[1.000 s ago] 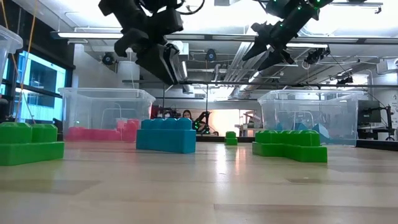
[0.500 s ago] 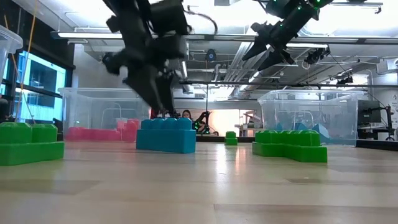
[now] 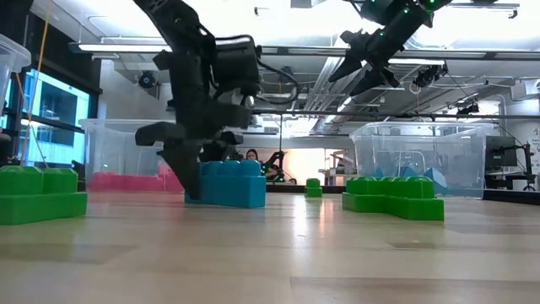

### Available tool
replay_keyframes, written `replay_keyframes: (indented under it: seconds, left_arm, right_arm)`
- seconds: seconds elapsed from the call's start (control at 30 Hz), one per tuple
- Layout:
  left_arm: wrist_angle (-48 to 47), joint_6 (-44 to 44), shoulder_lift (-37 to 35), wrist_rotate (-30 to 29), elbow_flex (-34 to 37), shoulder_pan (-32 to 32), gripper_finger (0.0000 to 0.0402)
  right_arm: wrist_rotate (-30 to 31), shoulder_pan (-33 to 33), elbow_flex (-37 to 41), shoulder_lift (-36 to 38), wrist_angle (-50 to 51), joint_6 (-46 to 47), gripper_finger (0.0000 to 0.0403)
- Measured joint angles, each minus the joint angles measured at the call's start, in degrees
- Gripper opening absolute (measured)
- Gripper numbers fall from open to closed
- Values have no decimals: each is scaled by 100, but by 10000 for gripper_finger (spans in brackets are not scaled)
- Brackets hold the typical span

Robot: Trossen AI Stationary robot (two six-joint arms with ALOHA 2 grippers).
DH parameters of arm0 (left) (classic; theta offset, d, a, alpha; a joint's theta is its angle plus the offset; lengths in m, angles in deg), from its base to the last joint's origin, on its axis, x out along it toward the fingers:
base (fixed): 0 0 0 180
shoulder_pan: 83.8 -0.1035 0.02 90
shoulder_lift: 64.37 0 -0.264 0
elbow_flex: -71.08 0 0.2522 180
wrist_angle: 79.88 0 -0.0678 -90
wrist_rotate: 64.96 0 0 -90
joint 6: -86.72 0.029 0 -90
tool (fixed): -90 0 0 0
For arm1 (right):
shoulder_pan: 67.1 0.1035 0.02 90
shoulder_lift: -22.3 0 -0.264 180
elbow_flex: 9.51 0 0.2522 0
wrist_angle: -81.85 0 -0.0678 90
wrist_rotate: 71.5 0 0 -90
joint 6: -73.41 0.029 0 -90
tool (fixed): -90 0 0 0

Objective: Sort blocks
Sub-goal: Put the blue game piece into the top right transparent bin

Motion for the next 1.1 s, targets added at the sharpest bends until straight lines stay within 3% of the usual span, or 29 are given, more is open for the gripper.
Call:
replay_keyframes:
  seconds: [0.13,0.3,0.43,0.57,0.8,0.93,1.1]
  left_arm:
    - [-18,5,123,43,-2,2,207]
    - [-30,-269,74,249,0,-11,95]
    - [-17,-690,-159,601,4,-223,99]
    - [279,-1054,-596,510,-126,-556,99]
    - [2065,-1874,-1038,444,-716,-1131,99]
    - [2581,-1904,-639,419,-1364,-1272,99]
    - [2308,-1904,511,235,-2642,-1287,99]
  right_arm:
    - [-1,0,0,0,0,-3,215]
    - [-2,0,2,0,2,-12,215]
    - [-7,0,2,0,1,-64,215]
    - [-409,-7,2,171,-245,-184,215]
    - [-799,-41,2,962,-762,-192,215]
    - [-849,-37,2,1400,-722,-260,215]
    - [-849,-37,2,1690,-685,-123,215]
